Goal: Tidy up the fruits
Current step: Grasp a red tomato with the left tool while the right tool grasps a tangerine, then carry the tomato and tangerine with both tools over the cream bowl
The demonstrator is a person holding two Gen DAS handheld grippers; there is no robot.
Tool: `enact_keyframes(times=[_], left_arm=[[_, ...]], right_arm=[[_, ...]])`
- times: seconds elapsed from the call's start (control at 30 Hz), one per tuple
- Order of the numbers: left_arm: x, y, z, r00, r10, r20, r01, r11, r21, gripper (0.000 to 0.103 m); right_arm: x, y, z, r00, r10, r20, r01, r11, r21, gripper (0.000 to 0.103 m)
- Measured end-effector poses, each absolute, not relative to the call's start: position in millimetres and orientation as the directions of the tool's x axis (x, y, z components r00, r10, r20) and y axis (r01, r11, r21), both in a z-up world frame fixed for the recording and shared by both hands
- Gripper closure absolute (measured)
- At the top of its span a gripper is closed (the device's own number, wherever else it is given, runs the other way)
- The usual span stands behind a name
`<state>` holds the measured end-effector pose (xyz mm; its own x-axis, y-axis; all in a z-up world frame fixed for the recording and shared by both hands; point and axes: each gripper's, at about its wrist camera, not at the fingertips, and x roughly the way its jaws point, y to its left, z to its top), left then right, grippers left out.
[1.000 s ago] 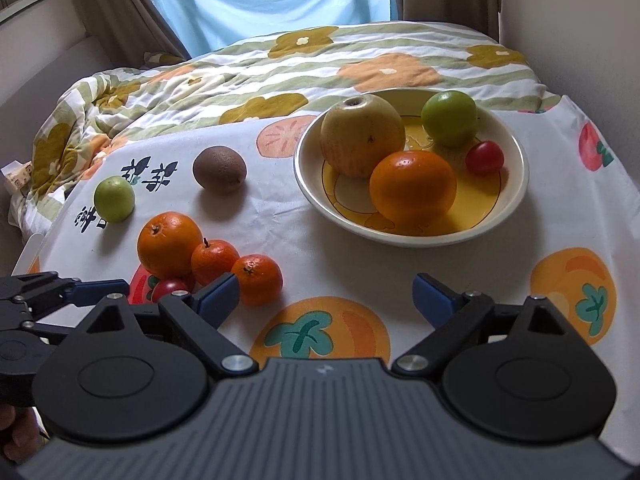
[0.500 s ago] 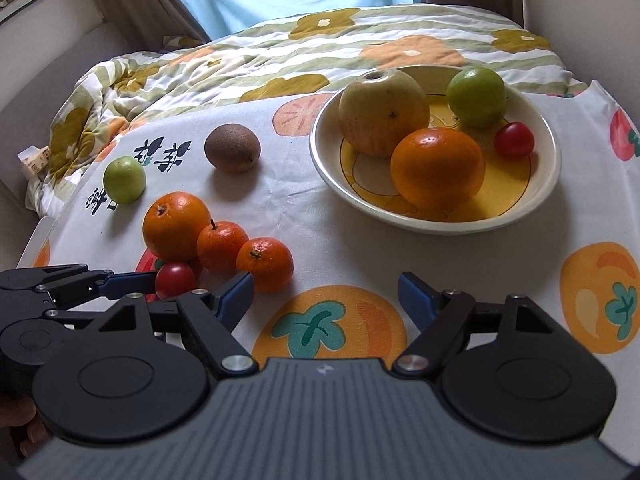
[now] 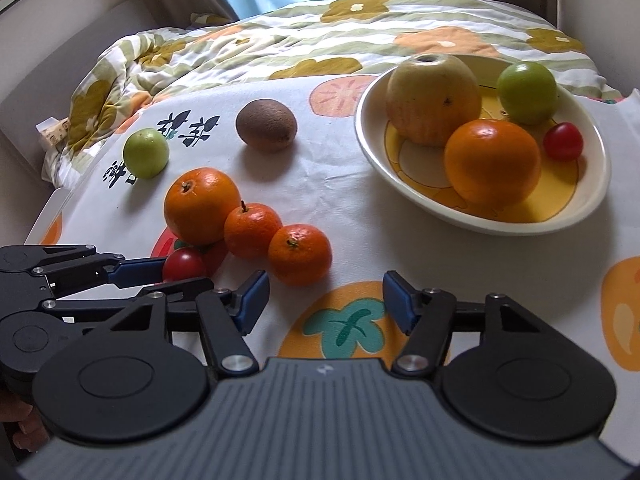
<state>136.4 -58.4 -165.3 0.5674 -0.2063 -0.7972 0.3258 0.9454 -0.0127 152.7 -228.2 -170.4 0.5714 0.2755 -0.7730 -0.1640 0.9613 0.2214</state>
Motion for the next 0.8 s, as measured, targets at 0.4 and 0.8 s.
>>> enact_keyframes(times=[0.4, 0.8], left_arm=[[132.7, -45.8, -164.0, 0.567, -0.192, -0.801, 0.297, 0.955, -0.018, 0.069], [129.4, -44.1, -151.0, 0.597, -0.166, -0.785, 0.255, 0.967, -0.011, 0.069]], right_arm=[[165.7, -208.3, -171.0, 0.56, 0.28, -0.78, -0.323, 0.94, 0.105, 0.039], [159.2, -207.8, -166.3, 0.571, 0.295, -0.766, -0.379, 0.923, 0.073, 0.052]])
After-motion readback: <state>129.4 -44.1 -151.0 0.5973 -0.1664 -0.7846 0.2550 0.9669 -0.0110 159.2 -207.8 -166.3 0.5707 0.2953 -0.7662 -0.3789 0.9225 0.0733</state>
